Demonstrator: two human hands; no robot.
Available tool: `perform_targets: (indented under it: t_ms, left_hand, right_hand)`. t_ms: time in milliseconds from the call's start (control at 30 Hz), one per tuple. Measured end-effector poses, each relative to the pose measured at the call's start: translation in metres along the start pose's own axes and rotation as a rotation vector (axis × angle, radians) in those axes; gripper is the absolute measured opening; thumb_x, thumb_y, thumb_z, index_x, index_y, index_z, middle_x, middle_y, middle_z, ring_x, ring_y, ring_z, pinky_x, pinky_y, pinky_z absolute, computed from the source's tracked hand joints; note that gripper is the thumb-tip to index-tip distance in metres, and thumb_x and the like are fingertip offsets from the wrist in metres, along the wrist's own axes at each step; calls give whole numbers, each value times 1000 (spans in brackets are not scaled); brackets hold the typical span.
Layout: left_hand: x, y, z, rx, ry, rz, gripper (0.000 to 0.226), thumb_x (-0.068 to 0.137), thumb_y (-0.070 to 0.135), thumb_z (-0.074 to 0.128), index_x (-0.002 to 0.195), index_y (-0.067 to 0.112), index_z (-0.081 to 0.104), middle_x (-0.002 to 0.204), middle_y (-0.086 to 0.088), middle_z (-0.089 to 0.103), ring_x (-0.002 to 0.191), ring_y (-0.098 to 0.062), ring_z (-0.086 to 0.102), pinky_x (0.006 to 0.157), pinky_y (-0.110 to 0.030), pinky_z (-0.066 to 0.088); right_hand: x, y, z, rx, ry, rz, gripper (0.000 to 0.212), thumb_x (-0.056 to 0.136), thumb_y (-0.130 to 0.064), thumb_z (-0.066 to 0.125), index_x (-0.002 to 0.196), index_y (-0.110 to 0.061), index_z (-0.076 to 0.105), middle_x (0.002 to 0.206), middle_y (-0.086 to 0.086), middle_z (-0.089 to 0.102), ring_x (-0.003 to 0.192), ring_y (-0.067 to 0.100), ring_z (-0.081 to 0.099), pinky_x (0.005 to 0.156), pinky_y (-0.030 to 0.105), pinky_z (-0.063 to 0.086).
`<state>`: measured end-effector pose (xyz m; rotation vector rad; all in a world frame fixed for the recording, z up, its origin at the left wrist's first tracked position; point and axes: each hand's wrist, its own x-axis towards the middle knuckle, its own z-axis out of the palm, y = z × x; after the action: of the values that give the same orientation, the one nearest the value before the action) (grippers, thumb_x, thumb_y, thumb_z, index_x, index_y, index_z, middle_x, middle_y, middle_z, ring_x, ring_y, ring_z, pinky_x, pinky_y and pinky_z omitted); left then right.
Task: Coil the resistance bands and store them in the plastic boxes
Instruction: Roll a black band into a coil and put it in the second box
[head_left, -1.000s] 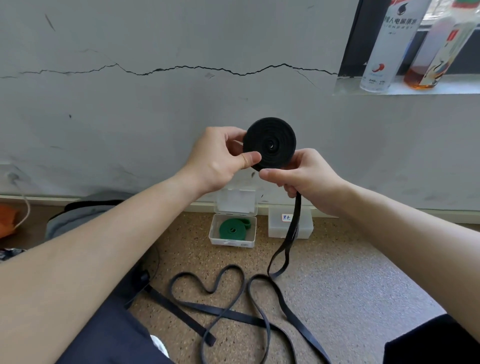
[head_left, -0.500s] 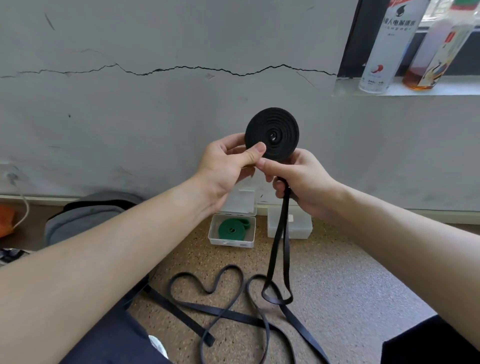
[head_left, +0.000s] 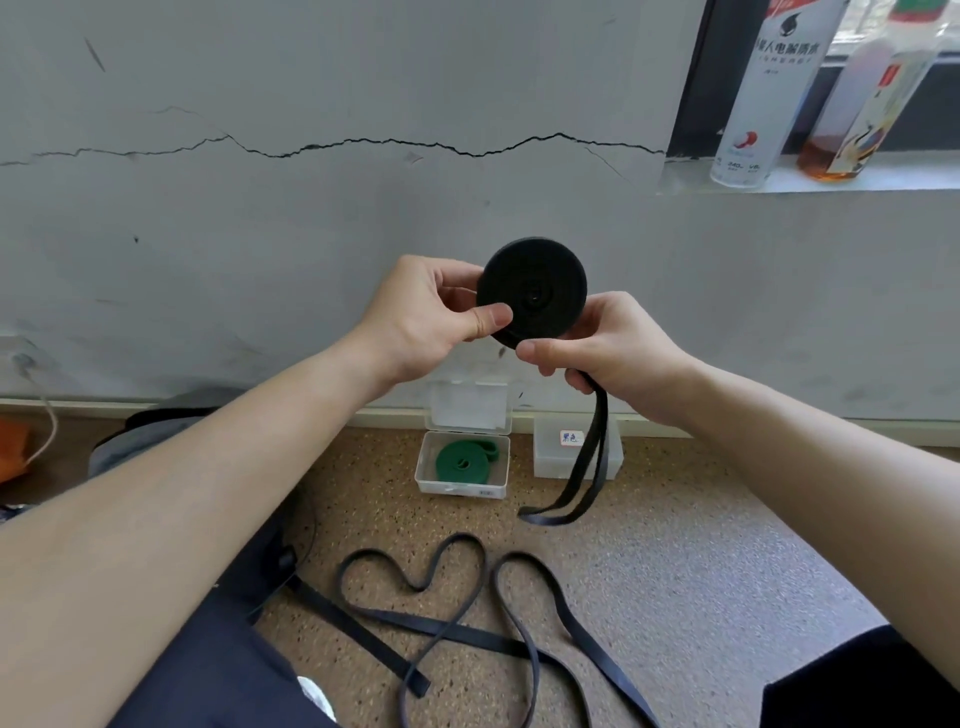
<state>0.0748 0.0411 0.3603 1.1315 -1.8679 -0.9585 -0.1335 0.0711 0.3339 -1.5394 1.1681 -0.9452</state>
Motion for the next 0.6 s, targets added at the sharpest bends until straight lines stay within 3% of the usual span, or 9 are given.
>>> perform_targets:
  t_ms: [100, 200, 267, 433, 600]
  left_hand:
    - [-2, -3, 2, -76, 13, -67, 16, 86, 16, 76, 101, 18, 75, 73, 9, 71, 70, -6, 64, 69, -22, 56]
    - [-9, -7, 18, -450, 61, -241, 19, 88, 14, 73, 107, 12, 71, 87, 1, 74, 85, -12, 69, 73, -24, 56]
    - [-12, -7, 30, -565, 95, -290, 22, 90, 12, 71, 112, 8, 69, 95, -3, 73, 89, -14, 69, 73, -22, 55]
    - [-7, -8, 33, -374, 155, -231, 20, 88, 14, 74, 108, 9, 73, 98, -9, 75, 88, -17, 69, 80, -27, 58]
    - [-3, -5, 17, -223, 86, -154, 14, 88, 9, 74, 102, 12, 74, 91, -4, 76, 82, -13, 68, 84, -28, 59]
  right_hand:
    - [-1, 1, 1, 21, -9, 1, 15, 86, -20, 79, 94, -9, 73, 71, 6, 68, 52, 16, 50, 50, 25, 44]
    - [0, 2, 5, 102, 34, 12, 15, 87, -22, 78, 96, -10, 74, 71, 5, 67, 52, 15, 48, 50, 26, 42]
    - [1, 3, 9, 165, 73, 27, 16, 89, -23, 76, 96, -9, 73, 71, 4, 67, 52, 14, 48, 51, 26, 40]
    - [-1, 5, 14, 204, 87, 48, 15, 90, -22, 74, 96, -9, 72, 69, 2, 66, 51, 14, 49, 49, 24, 42]
    - [-3, 2, 1, 43, 7, 25, 17, 86, -18, 79, 100, -9, 74, 70, 3, 66, 54, 16, 53, 53, 25, 48]
